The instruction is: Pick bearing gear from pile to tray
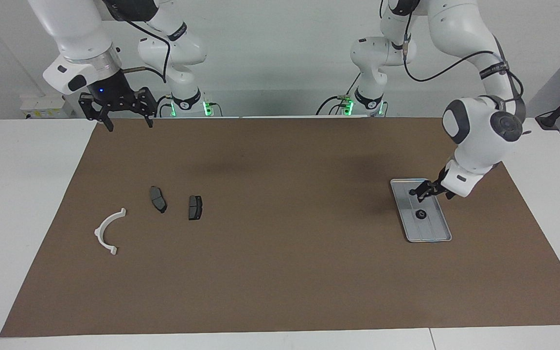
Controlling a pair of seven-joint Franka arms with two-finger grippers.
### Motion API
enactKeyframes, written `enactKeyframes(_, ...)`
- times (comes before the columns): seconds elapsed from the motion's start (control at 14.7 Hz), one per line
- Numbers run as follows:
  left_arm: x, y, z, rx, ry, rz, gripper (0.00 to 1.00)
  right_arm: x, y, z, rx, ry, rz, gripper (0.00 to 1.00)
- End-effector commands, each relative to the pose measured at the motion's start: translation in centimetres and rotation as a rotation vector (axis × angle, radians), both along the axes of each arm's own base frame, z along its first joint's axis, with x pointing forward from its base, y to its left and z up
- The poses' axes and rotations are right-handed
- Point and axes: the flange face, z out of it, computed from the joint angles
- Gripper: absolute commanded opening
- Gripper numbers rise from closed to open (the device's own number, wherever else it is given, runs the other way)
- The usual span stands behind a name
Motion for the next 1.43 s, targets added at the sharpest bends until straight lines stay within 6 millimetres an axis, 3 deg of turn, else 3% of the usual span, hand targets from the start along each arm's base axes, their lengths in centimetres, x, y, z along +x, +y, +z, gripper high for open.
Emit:
enactKeyframes(0.0, -2.7, 0.3, 6.0, -0.008, 0.044, 0.0, 1.0, -0.1, -0.3, 0.0, 0.027, -0.012, -0.022, 1.0)
enactKeyframes(0.14, -3.5, 0.1, 9.4, -0.009, 0.069, -0.003, 1.0, 0.0, -0.5, 0.0, 0.025, -0.012, -0.025, 1.0)
enactKeyframes(0.27, -4.5, 0.3, 11.4, -0.011, 0.065, 0.0, 1.0, -0.1, -0.4, 0.0, 0.025, -0.012, -0.025, 1.0)
enactKeyframes(0.48, -4.9, -0.6, 11.3, -0.01, 0.045, -0.014, 1.0, -0.1, -0.5, 0.0, 0.025, -0.01, -0.027, 1.0)
enactKeyframes(0.82, -4.6, -0.4, 11.6, -0.01, 0.014, -0.007, 1.0, -0.1, -0.7, 0.1, 0.025, -0.012, -0.03, 1.0)
enactKeyframes(1.36, -4.8, -0.2, 14.4, -0.009, 0.021, -0.015, 1.0, -0.2, -0.6, 0.2, 0.026, -0.013, -0.028, 1.0)
